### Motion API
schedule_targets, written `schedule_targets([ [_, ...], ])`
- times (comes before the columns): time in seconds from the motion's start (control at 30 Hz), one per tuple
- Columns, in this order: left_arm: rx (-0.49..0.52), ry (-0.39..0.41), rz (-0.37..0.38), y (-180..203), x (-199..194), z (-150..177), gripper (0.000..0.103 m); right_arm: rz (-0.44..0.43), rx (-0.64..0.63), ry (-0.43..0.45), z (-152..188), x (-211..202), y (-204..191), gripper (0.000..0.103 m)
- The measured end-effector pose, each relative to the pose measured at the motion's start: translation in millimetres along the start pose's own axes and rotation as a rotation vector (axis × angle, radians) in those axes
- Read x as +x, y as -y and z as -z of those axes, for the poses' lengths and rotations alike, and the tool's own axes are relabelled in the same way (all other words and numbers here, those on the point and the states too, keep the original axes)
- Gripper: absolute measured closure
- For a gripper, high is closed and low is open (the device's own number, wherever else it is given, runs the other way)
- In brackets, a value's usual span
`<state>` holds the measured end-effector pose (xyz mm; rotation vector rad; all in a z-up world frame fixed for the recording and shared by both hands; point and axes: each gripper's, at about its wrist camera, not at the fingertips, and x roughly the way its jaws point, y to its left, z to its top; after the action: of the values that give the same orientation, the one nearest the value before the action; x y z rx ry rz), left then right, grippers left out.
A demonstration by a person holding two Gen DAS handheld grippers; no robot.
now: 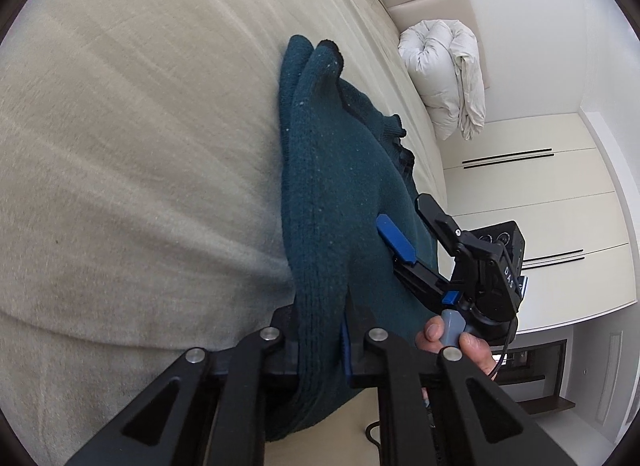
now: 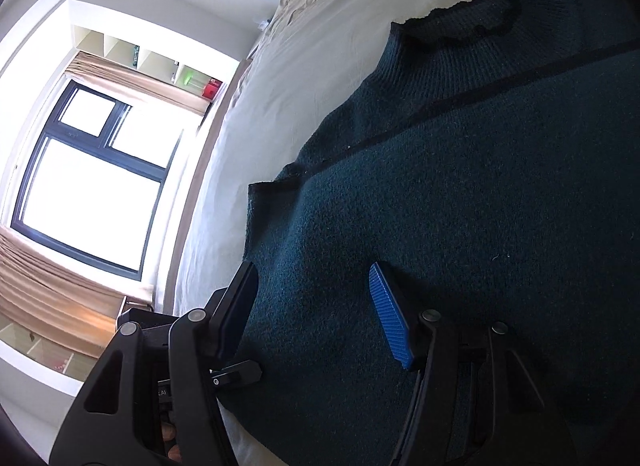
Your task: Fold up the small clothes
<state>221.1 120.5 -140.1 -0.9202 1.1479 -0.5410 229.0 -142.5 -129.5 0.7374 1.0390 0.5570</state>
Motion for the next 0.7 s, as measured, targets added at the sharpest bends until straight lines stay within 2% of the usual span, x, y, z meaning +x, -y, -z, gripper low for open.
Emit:
schedule_targets([
  [0.17, 0.043, 0.032, 0.015, 29, -6, 0, 0.090, -0.083, 0.086, -0.010, -6, -19, 7, 0.046],
  [0.27, 0.114, 0.042, 0.016, 68, -7, -1, 0.090, -0.140, 0.118, 0.009, -10, -46, 17, 0.038],
  [0.4, 0.255, 0.032, -0.004, 135, 13, 7, 0.090, -0.260, 0.189, 0.019, -20, -87, 44, 0.038],
  [0.47, 0.328, 0.011, -0.014, 169, 37, 12, 0.090, -0.316, 0.222, 0.056, -27, -112, 62, 0.037],
  [0.57, 0.406, -0.043, -0.019, 206, 84, 26, 0.090, -0.380, 0.290, 0.116, -38, -149, 95, 0.023],
  [0.6, 0.419, -0.064, -0.013, 214, 101, 31, 0.090, -0.389, 0.306, 0.129, -42, -159, 106, 0.020],
  [0.7, 0.464, -0.117, 0.015, 233, 157, 45, 0.089, -0.389, 0.343, 0.142, -49, -179, 137, 0.019],
])
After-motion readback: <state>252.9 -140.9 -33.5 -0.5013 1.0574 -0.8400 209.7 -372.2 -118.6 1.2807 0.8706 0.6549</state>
